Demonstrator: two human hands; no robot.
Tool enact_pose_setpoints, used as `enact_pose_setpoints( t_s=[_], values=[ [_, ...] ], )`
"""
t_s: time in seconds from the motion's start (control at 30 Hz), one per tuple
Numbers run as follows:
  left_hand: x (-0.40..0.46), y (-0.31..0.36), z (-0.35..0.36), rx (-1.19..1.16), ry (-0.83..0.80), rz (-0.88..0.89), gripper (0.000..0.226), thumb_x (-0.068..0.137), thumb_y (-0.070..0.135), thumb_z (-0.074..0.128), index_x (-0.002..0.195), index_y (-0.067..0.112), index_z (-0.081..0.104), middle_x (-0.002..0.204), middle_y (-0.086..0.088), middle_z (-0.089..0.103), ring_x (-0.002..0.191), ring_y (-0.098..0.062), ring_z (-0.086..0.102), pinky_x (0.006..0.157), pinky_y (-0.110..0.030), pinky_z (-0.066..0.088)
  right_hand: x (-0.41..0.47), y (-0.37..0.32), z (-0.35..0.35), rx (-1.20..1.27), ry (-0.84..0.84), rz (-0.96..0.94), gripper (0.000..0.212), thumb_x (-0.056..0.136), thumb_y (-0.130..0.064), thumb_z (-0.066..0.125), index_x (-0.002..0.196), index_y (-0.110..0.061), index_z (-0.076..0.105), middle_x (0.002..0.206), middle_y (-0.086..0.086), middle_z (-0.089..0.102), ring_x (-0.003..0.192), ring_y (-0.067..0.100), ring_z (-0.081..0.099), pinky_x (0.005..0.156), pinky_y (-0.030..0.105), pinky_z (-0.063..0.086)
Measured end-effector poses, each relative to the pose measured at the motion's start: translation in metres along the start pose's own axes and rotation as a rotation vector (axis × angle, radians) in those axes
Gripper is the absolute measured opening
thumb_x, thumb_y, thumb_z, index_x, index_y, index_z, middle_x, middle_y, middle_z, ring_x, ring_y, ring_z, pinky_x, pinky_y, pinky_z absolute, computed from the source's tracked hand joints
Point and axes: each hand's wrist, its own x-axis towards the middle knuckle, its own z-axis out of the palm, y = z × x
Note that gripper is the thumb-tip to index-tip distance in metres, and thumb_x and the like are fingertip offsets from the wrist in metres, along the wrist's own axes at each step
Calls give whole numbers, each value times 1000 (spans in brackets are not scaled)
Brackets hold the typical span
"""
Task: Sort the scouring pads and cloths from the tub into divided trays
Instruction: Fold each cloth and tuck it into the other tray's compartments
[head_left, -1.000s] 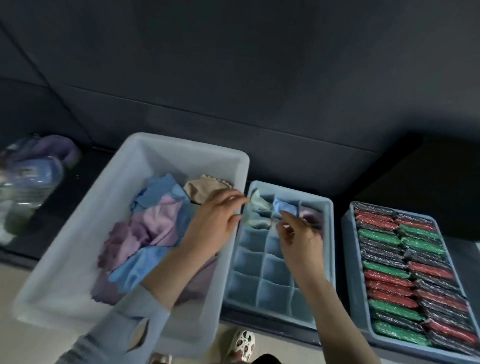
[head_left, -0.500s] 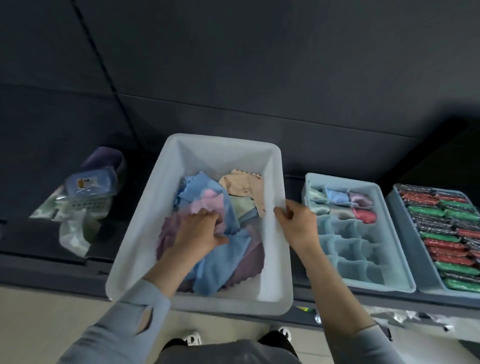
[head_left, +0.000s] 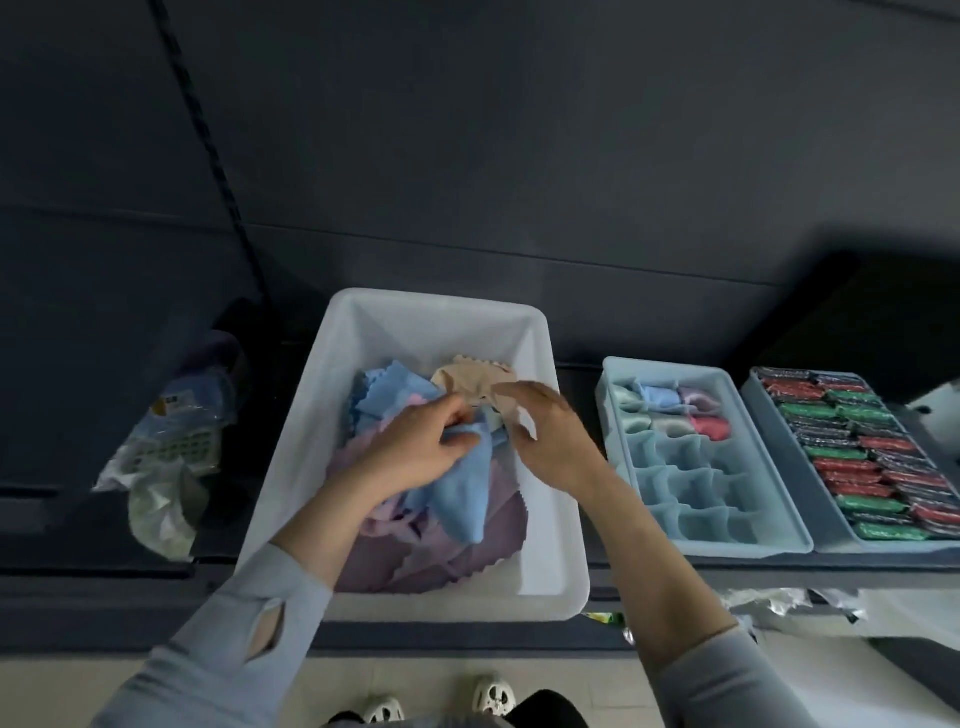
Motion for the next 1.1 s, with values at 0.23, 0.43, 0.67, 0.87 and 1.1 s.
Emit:
enact_pose_setpoints(
  t_s=[0.23, 0.43, 0.67, 0.87, 1.1],
  values=[
    [12, 27, -53, -304, 105, 185, 20, 82, 12, 73, 95, 23, 62, 96, 13, 66, 91, -6, 62, 84, -20, 48, 13, -19, -54, 573, -195, 117, 19, 85, -23, 73, 91, -7, 67, 88, 5, 69, 85, 10, 61, 84, 31, 48],
    [10, 34, -79, -194, 149, 104, 22, 74, 14, 84, 90, 24, 72, 84, 11, 71, 68, 9, 60, 70, -8, 45, 21, -26, -95, 602, -168, 56, 17, 86, -8, 72, 84, -4, 56, 85, 4, 62, 79, 15, 55, 72, 25, 43],
    [11, 32, -101, -67, 316, 78, 14, 70, 37, 81, 73, 32, 68, 77, 6, 72, 78, -15, 69, 78, -29, 52, 23, -25, -121, 209, -189, 70, 25, 73, -29, 77, 92, -30, 62, 86, 0, 67, 78, 13, 61, 81, 43, 52],
    [17, 92, -103, -8, 242, 374, 14, 81, 30, 77, 80, 35, 64, 77, 17, 67, 71, 4, 58, 69, -18, 45, 26, -69, -106, 377, -212, -62, 22, 79, -23, 80, 91, -13, 64, 80, -8, 63, 72, 2, 58, 70, 22, 47],
    [16, 77, -115, -7, 225, 220, 30, 72, 43, 78, 58, 27, 55, 52, 16, 46, 51, 0, 37, 56, -25, 33, 22, -65, -144, 710, -122, 2, 10, 87, -8, 70, 93, -3, 63, 90, 10, 69, 82, 16, 64, 82, 25, 52]
  ],
)
